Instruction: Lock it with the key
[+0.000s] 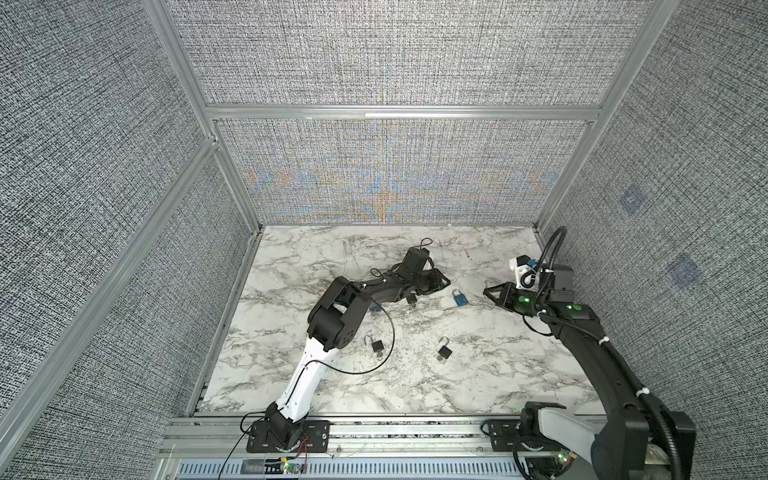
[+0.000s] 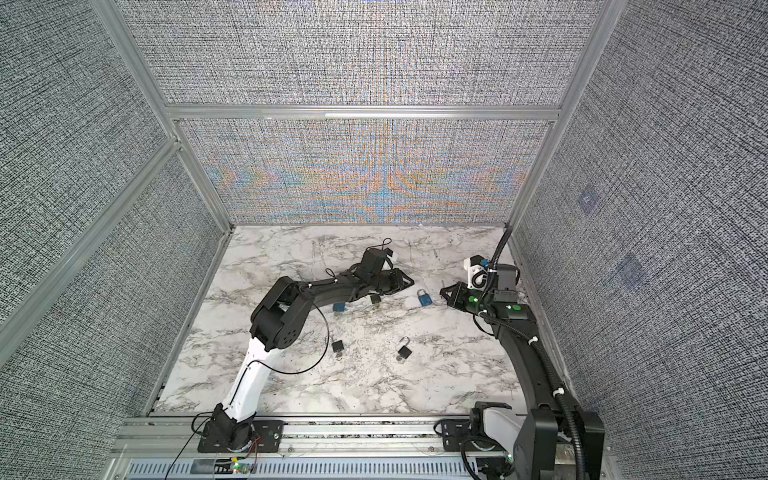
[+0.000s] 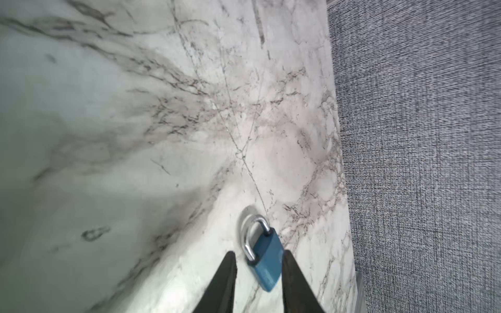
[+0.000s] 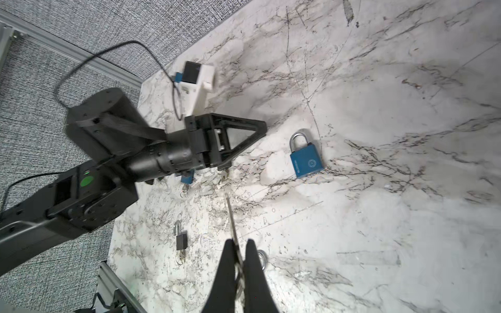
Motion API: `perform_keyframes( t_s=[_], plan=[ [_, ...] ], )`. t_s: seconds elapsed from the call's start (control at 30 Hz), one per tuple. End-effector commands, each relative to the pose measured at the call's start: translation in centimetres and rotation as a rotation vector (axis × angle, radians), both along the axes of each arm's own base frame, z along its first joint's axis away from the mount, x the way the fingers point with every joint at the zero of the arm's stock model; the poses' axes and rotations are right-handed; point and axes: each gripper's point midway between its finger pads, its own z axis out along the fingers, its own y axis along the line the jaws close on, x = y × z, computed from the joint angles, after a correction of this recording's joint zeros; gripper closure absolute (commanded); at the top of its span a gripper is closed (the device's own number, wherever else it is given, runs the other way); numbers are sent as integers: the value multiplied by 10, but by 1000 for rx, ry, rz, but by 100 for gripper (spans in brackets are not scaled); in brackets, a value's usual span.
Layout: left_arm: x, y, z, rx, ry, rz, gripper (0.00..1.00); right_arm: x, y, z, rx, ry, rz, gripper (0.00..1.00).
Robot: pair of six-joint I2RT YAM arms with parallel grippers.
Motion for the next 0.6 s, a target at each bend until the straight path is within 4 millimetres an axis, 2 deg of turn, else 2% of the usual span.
perform_keyframes(
  t_s=[0.0,0.1,0.17,0.2,0.23,0.37,0.57],
  plan=[
    [2,6,52,-90,-174,0,69,8,-5,-14,-51,27,11,100],
    [-14,20,81,-112,-253,-13,69,18,-4,-32,-68,83,30,100],
    [-24,30,93,-111,-281,-25,69,26,-5,-45,-85,117,46,100],
    [-32,35,89,-102,-275,-37,70,32,-5,-48,-96,126,51,100],
    [-39,39,103,-120,-299,-47,70,39,-6,-51,-106,131,54,100],
    [-69,56,115,-166,-316,-87,70,56,-8,-77,-191,193,81,100],
    [-97,79,136,-217,-369,-98,70,72,-15,-120,-326,302,116,100]
  ],
)
